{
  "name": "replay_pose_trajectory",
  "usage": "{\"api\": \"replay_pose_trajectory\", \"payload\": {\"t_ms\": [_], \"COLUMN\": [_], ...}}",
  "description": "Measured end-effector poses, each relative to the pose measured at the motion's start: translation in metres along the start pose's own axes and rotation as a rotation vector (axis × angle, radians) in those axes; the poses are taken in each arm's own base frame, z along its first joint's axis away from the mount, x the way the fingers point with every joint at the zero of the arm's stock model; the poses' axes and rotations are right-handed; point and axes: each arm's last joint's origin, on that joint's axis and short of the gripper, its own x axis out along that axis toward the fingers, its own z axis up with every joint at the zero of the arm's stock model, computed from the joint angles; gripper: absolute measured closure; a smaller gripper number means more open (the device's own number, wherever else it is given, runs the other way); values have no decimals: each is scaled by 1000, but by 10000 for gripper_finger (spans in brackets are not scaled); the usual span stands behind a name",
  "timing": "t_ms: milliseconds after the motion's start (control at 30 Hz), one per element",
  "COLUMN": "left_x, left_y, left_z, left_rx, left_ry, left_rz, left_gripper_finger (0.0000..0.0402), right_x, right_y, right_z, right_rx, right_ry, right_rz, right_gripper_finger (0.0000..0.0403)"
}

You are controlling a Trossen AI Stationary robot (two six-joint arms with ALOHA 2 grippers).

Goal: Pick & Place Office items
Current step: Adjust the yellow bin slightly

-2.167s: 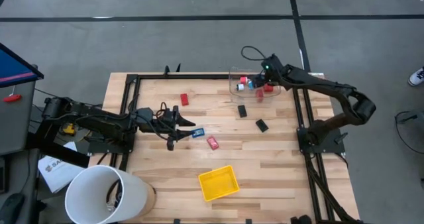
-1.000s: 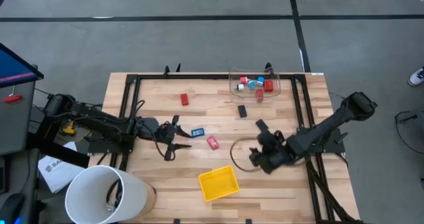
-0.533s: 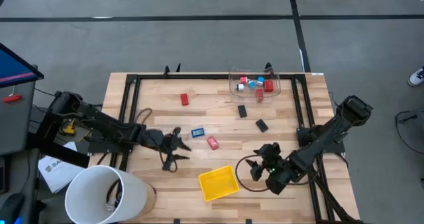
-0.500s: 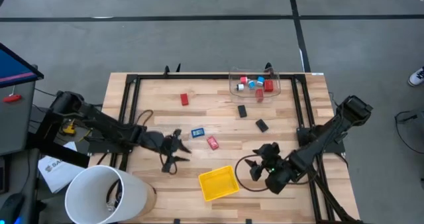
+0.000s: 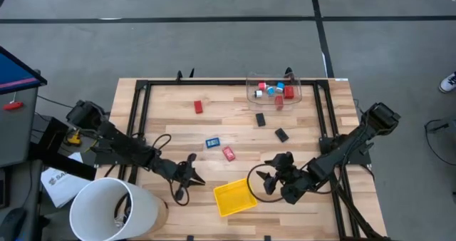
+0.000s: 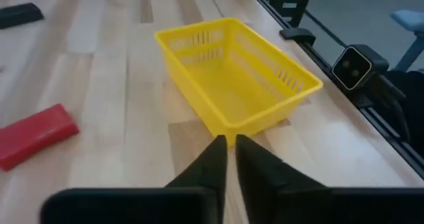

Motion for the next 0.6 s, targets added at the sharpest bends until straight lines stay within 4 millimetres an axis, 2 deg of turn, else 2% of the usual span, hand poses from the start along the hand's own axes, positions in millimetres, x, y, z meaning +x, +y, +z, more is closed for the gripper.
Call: {"api": "replay_pose_trajectory", "payload": {"t_ms": [100,600], "left_x": [6,39], "left_y": [-2,0], "left_z": [0,4], "left_rx": [0,-18], "left_ry": [20,83], "left_rz": [-51,-150], "left_gripper_finger": [397,401], "right_x": [2,2], "right_y": [-1,0], "right_z": [1,1], "right_rx": [-7,-14], "right_ry": [0,2], "right_rz": [-5,4], "right_gripper_finger": [122,122]}}
